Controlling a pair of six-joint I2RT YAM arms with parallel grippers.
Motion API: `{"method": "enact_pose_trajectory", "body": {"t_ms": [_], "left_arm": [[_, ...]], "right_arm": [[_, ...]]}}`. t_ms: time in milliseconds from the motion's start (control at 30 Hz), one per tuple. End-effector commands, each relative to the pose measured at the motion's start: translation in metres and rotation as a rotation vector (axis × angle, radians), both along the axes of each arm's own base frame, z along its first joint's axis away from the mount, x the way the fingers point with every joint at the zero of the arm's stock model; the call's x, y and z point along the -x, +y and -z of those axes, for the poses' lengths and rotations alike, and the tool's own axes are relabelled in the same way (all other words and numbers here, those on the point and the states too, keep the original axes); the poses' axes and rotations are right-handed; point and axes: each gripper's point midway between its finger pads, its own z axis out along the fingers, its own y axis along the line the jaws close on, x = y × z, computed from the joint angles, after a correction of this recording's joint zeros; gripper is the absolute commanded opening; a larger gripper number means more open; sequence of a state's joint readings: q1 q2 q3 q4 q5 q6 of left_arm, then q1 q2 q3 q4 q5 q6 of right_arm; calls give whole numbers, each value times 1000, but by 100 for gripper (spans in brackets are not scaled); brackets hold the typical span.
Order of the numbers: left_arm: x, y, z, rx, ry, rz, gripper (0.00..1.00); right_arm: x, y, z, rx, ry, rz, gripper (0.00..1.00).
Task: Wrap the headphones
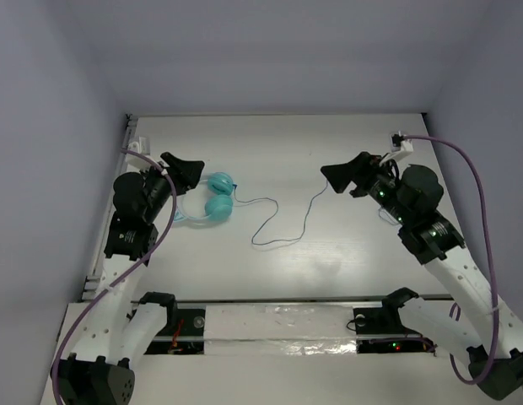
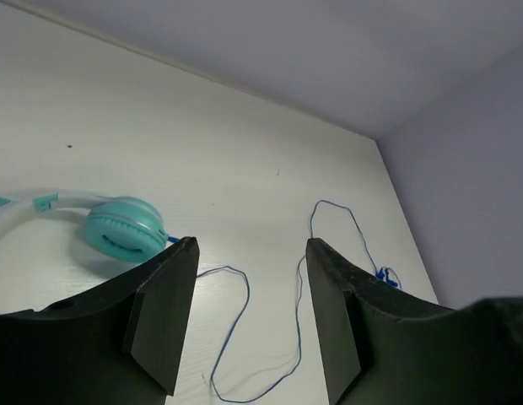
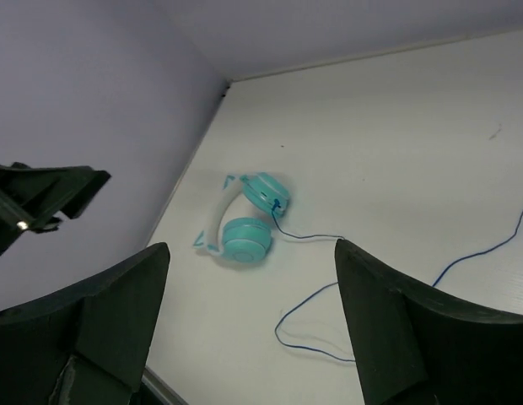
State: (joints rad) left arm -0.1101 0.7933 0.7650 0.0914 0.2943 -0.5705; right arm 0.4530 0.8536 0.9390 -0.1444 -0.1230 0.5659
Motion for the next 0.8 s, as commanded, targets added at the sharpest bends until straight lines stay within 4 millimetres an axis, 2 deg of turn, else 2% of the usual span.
{"method": "enact_pose_trajectory", "body": {"t_ms": [0,67,100,133,167,233,267,333,433,467,533,567,667,733,767], "left_arm": [[-5,15,5,-8,36,-93,51],[-5,23,22,-12,125,-148,50],[-5,25,30,-9,155,-160,48],[-4,26,37,-8,176,-171,42],[-3,31,45,-15,203,-198,38],[0,38,62,-39,229,-235,26],[-1,47,68,-55,239,-279,13],[-2,58,86,-79,292,-345,0],[-6,71,119,-102,398,-429,0],[-9,76,124,-104,407,-462,0],[-11,73,144,-119,453,-483,0],[-13,82,154,-156,472,-550,0],[-13,88,170,-207,507,-639,0],[-14,90,189,-228,552,-657,6],[-16,87,192,-226,548,-657,17]], "right_arm": [[21,0,-13,-24,-39,-47,84],[27,-1,-14,-38,-54,-57,80],[32,-2,-18,-52,-66,-63,72],[35,-1,-19,-55,-73,-79,57],[35,0,-18,-53,-71,-86,31],[34,4,-11,-45,-47,-104,10],[33,5,-8,-38,-34,-106,0],[29,7,-2,-29,-18,-104,0],[25,7,2,-29,-9,-90,0],[22,7,4,-26,-2,-86,0],[19,9,8,-31,6,-85,0],[15,12,15,-31,20,-92,0],[10,19,32,-23,57,-114,0],[7,22,40,-15,79,-121,0],[7,23,41,-14,80,-126,1]]}}
